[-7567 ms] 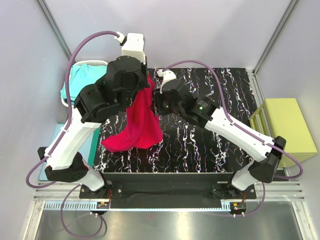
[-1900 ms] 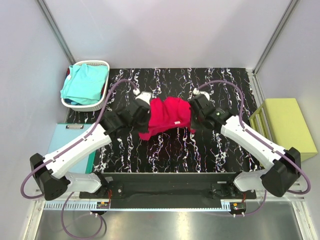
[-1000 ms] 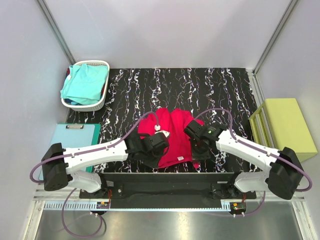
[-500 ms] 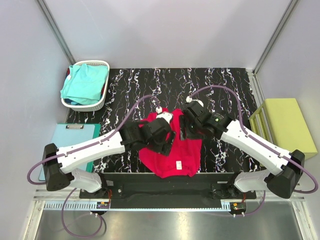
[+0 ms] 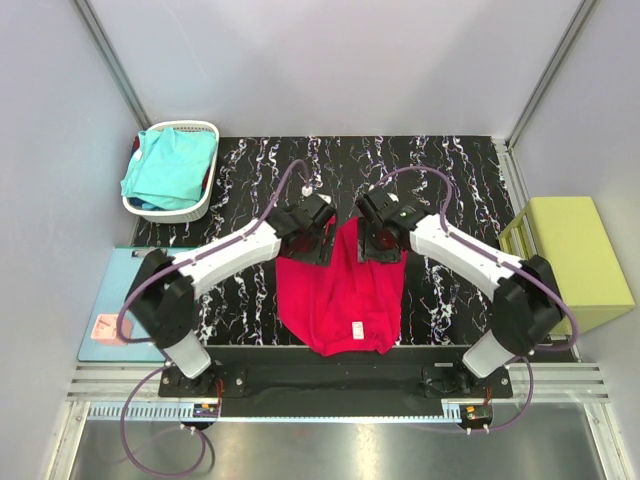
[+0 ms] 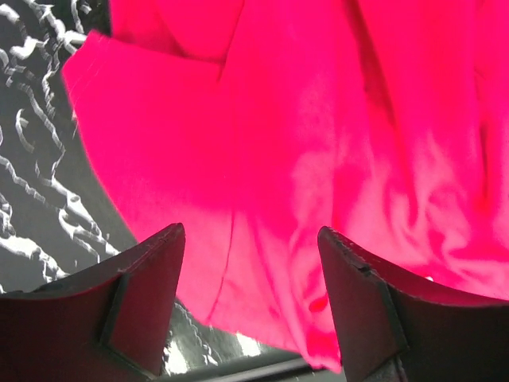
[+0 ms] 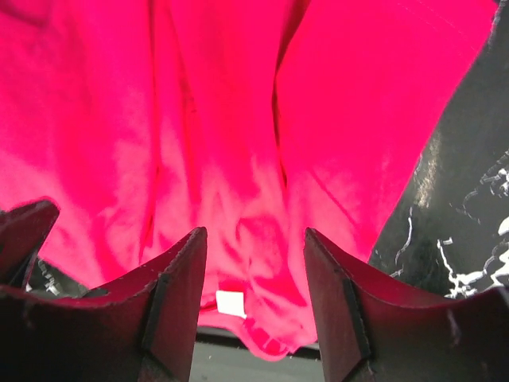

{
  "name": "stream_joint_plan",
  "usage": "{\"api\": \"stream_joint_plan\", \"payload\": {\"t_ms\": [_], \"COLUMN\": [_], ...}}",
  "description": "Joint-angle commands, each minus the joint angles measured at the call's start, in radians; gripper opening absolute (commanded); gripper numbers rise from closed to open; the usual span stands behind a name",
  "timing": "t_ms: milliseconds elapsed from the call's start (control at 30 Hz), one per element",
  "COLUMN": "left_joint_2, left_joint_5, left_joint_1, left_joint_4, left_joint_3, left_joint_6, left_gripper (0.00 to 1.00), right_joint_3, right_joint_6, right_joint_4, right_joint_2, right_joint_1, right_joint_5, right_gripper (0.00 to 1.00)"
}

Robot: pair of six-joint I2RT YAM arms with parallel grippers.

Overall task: Fold and stack the t-shirts
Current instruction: Flatten out the tshirt

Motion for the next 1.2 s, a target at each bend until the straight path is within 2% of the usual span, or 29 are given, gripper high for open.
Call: {"api": "stream_joint_plan", "payload": {"t_ms": [0, 133, 367, 567, 700, 800, 933, 967, 1067, 1167], "left_joint_2": [0.106, 0.211, 0.268, 0.314, 0.335, 0.355, 0.369, 0.369, 0.349, 0.312], "left_joint_5": [0.058, 0.090, 0.109, 0.141, 0.155, 0.176, 0.217, 0.221, 0.219, 0.215], "left_joint_1": [0.024, 0.034, 0.044, 0.067, 0.081, 0.092, 0.096, 0.096, 0.095, 0.096], "left_joint_4": [0.059, 0.052, 0.056, 0.059, 0.059, 0.058, 0.058, 0.055, 0.053, 0.050], "left_joint_3": [0.116, 0.193, 0.170, 0.157, 0.147, 0.137, 0.123, 0.120, 0.098, 0.060], "left_joint_6": [0.080, 0.107, 0.129, 0.138, 0.153, 0.156, 0.155, 0.156, 0.150, 0.139], "left_gripper": [0.71, 0.69, 0.68, 0.63, 0.56, 0.50, 0.32, 0.25, 0.14, 0.08], "right_joint_3": [0.029, -0.008, -0.080, -0.111, -0.120, -0.117, -0.126, -0.127, -0.132, -0.108], "right_joint_6": [-0.031, 0.008, 0.026, 0.065, 0.083, 0.098, 0.124, 0.133, 0.147, 0.131], "right_joint_4": [0.053, 0.076, 0.075, 0.075, 0.076, 0.067, 0.067, 0.068, 0.072, 0.070], "right_joint_2": [0.055, 0.070, 0.067, 0.079, 0.111, 0.164, 0.201, 0.207, 0.248, 0.297], "right_joint_1": [-0.007, -0.008, -0.007, -0.007, -0.013, -0.023, -0.042, -0.057, -0.112, -0.151], "right_joint_5": [-0.034, -0.076, -0.084, -0.103, -0.107, -0.116, -0.116, -0.142, -0.163, -0.176], "right_gripper": [0.58, 0.57, 0.60, 0.60, 0.60, 0.60, 0.61, 0.61, 0.61, 0.60]}}
